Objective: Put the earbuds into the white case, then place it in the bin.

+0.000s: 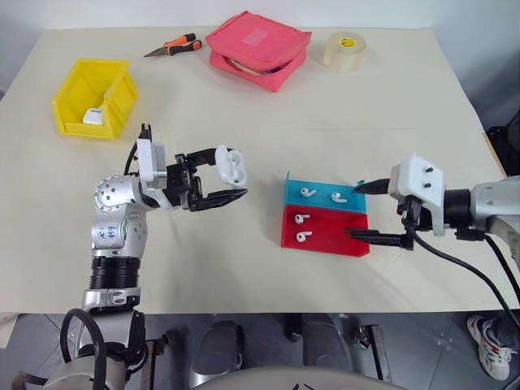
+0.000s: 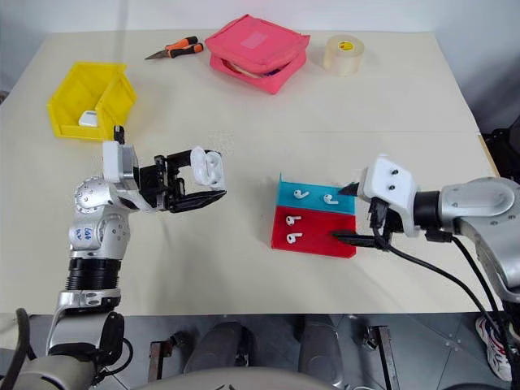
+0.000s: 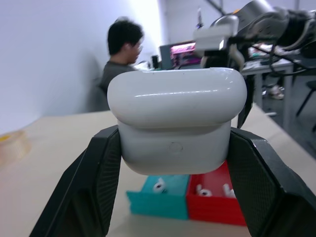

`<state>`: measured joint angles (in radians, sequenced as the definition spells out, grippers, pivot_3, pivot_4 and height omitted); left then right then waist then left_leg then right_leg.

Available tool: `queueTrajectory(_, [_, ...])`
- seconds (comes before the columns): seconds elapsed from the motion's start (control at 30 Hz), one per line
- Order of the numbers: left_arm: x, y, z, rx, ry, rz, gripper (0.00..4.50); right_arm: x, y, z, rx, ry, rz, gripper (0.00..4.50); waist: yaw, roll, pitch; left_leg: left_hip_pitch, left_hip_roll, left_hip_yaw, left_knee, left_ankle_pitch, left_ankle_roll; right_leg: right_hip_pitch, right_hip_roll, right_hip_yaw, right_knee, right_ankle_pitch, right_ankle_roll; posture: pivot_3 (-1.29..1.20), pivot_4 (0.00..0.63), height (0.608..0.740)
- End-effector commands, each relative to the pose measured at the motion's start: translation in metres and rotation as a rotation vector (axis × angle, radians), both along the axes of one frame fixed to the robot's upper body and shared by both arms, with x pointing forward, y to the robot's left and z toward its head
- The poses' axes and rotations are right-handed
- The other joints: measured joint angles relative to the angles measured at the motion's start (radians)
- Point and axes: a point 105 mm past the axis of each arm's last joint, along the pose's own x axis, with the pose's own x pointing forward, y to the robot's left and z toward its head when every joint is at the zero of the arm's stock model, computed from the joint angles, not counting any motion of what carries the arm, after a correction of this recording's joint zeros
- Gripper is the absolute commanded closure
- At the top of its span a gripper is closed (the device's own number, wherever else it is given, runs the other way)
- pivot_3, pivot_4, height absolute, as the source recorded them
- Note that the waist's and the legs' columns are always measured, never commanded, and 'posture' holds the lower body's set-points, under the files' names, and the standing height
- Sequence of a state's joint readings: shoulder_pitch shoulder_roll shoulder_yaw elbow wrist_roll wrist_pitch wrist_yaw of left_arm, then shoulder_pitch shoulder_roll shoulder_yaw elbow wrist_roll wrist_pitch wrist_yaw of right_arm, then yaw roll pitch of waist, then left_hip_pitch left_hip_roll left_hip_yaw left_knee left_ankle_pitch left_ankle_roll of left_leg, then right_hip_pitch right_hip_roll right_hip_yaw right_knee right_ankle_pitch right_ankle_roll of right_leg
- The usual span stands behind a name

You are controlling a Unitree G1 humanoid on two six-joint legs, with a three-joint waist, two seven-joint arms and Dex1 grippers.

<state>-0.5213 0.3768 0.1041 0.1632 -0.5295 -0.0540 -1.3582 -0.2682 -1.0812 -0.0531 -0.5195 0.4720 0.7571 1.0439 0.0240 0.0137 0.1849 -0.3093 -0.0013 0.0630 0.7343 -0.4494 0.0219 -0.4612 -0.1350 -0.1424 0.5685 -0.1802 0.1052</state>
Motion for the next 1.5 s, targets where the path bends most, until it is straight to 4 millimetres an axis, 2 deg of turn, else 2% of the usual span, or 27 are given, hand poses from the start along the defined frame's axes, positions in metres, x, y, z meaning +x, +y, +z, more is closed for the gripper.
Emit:
queueTrajectory(0.03, [-0.014, -0.005, -0.008, 0.018, -0.026, -0.085, 1.71, -0.009, 0.004, 0.002, -0.047, -0.025, -0.014, 0.00, -0.001, 0.000, 0.000, 0.000, 0.000, 0.000, 0.000, 0.000, 0.000, 0.000, 0.000, 0.000, 0.000, 0.000, 0.000, 0.00, 0.150, 0.740])
queueTrajectory(0.23, [-0.021, -0.008, -0.024, 0.067, 0.005, -0.126, 1.71, -0.017, 0.010, 0.003, -0.027, -0.064, -0.069, 0.00, 0.001, 0.000, 0.000, 0.000, 0.001, 0.000, 0.000, 0.000, 0.000, 0.000, 0.002, 0.000, -0.002, 0.001, -0.001, 0.00, 0.150, 0.740])
queueTrajectory(0.33, [-0.021, -0.009, -0.028, 0.074, 0.010, -0.114, 1.71, -0.021, 0.013, 0.007, -0.005, -0.085, -0.089, 0.65, 0.001, 0.000, 0.000, -0.001, 0.001, -0.001, 0.000, 0.000, 0.000, 0.000, 0.002, 0.000, -0.003, 0.002, -0.001, 0.00, 0.150, 0.740])
queueTrajectory(0.4, [-0.021, -0.009, -0.030, 0.070, 0.020, -0.100, 1.71, -0.028, 0.016, 0.008, 0.003, -0.085, -0.092, 1.26, 0.001, 0.000, 0.000, -0.001, 0.001, -0.001, 0.000, 0.000, 0.000, 0.000, 0.002, 0.000, -0.003, 0.002, -0.001, 0.00, 0.150, 0.740])
queueTrajectory(0.6, [-0.025, -0.012, -0.033, 0.056, 0.034, -0.083, 1.71, -0.049, 0.020, 0.010, 0.031, -0.068, -0.059, 1.26, 0.003, 0.000, 0.000, -0.001, 0.001, -0.001, 0.000, 0.000, 0.000, 0.000, 0.002, 0.000, -0.003, 0.002, -0.001, 0.00, 0.150, 0.740])
queueTrajectory(0.83, [-0.032, -0.011, -0.039, 0.051, 0.062, -0.098, 1.71, -0.076, -0.005, -0.001, -0.014, 0.029, -0.084, 1.26, 0.003, -0.001, -0.001, -0.005, 0.001, -0.001, -0.001, 0.000, 0.001, 0.002, 0.003, 0.000, -0.005, 0.002, -0.001, 0.00, 0.150, 0.740])
queueTrajectory(0.9, [-0.033, -0.011, -0.039, 0.049, 0.063, -0.098, 1.71, -0.077, -0.009, -0.003, -0.026, 0.032, -0.092, 1.26, 0.002, -0.002, -0.001, -0.004, 0.001, -0.001, -0.001, -0.001, 0.001, 0.004, 0.003, 0.000, -0.005, 0.003, -0.001, 0.00, 0.150, 0.740])
queueTrajectory(1.0, [-0.033, -0.012, -0.038, 0.040, 0.062, -0.091, 1.71, -0.071, -0.004, 0.000, -0.009, 0.006, -0.074, 1.26, -0.001, -0.002, -0.001, -0.001, 0.003, -0.001, -0.002, -0.001, 0.001, 0.007, 0.004, 0.000, -0.008, 0.003, -0.001, 0.00, 0.150, 0.740])
queueTrajectory(1.17, [-0.033, -0.013, -0.036, 0.022, 0.055, -0.068, 1.71, -0.056, 0.016, -0.001, 0.014, -0.017, -0.010, 1.26, -0.001, -0.002, -0.001, 0.010, 0.003, -0.002, -0.008, -0.001, 0.002, 0.015, 0.005, 0.001, -0.012, 0.003, -0.002, 0.00, 0.150, 0.740])
queueTrajectory(1.2, [-0.033, -0.013, -0.036, 0.021, 0.053, -0.062, 1.71, -0.054, 0.021, -0.003, 0.010, -0.015, 0.005, 1.63, -0.001, -0.002, -0.001, 0.010, 0.003, -0.002, -0.008, -0.001, 0.002, 0.015, 0.005, 0.001, -0.012, 0.003, -0.002, 0.00, 0.150, 0.740])
queueTrajectory(1.5, [-0.038, -0.009, -0.035, 0.017, 0.051, -0.038, 1.71, -0.038, 0.054, -0.015, -0.084, -0.002, 0.163, 1.63, -0.002, -0.001, -0.001, 0.011, 0.003, -0.004, -0.008, -0.001, 0.001, 0.014, 0.004, -0.003, -0.014, 0.003, -0.002, 0.00, 0.150, 0.740])
